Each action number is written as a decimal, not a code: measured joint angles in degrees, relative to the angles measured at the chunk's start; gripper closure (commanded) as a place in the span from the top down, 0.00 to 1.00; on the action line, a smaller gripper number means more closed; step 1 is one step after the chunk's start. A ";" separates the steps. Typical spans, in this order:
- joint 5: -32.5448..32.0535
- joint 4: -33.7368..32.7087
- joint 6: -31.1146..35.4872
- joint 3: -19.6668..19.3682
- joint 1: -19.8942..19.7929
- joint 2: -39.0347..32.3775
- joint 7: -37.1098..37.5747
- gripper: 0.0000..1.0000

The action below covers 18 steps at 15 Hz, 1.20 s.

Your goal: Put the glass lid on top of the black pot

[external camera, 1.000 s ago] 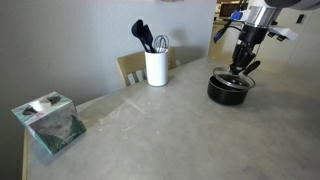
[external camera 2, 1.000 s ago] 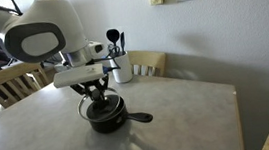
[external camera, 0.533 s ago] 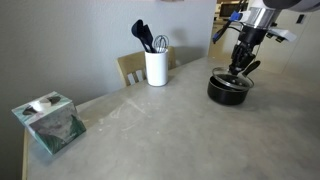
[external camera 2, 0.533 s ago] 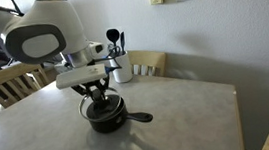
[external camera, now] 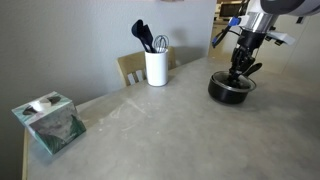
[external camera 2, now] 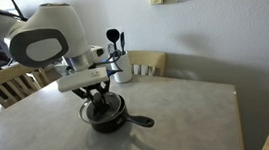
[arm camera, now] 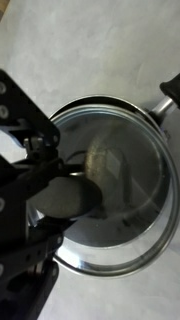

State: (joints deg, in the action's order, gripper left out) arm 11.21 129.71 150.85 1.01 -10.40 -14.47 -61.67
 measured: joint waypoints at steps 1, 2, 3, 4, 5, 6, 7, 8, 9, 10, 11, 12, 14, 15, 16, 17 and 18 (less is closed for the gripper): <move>-0.45 0.00 0.00 -0.02 0.00 -0.07 0.00 0.15; -0.78 0.00 0.00 -0.03 0.00 -0.11 0.00 0.15; -1.02 0.00 0.00 -0.03 0.00 -0.14 0.00 0.15; -1.22 0.00 0.00 -0.03 0.00 -0.14 0.00 0.15; -1.38 -0.01 0.00 -0.03 0.00 -0.14 0.00 0.15; -1.45 -0.04 0.00 -0.02 0.00 -0.14 0.00 0.15; -1.49 -0.08 0.00 0.01 0.00 -0.14 0.00 0.15; -1.54 -0.13 0.00 0.02 0.00 -0.14 0.00 0.15; -1.59 -0.18 0.00 0.02 0.01 -0.14 0.00 0.15; -1.60 -0.25 0.00 0.04 0.01 -0.14 0.00 0.15; -1.63 -0.36 0.00 0.05 0.01 -0.15 0.00 0.15; -1.68 -0.50 0.00 0.07 0.02 -0.19 0.00 0.15; -1.74 -0.90 0.00 0.09 0.03 -0.47 0.00 0.15; -1.78 -1.25 -0.02 0.09 0.03 -0.78 0.00 0.15; -1.87 -1.62 -0.02 0.09 0.03 -1.18 0.00 0.15; -1.94 -1.97 -0.03 0.09 0.03 -1.58 0.00 0.15; -2.04 -2.28 -0.04 0.10 0.03 -1.97 0.00 0.15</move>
State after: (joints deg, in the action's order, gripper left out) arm 9.17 127.43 150.81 1.11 -10.37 -16.44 -61.67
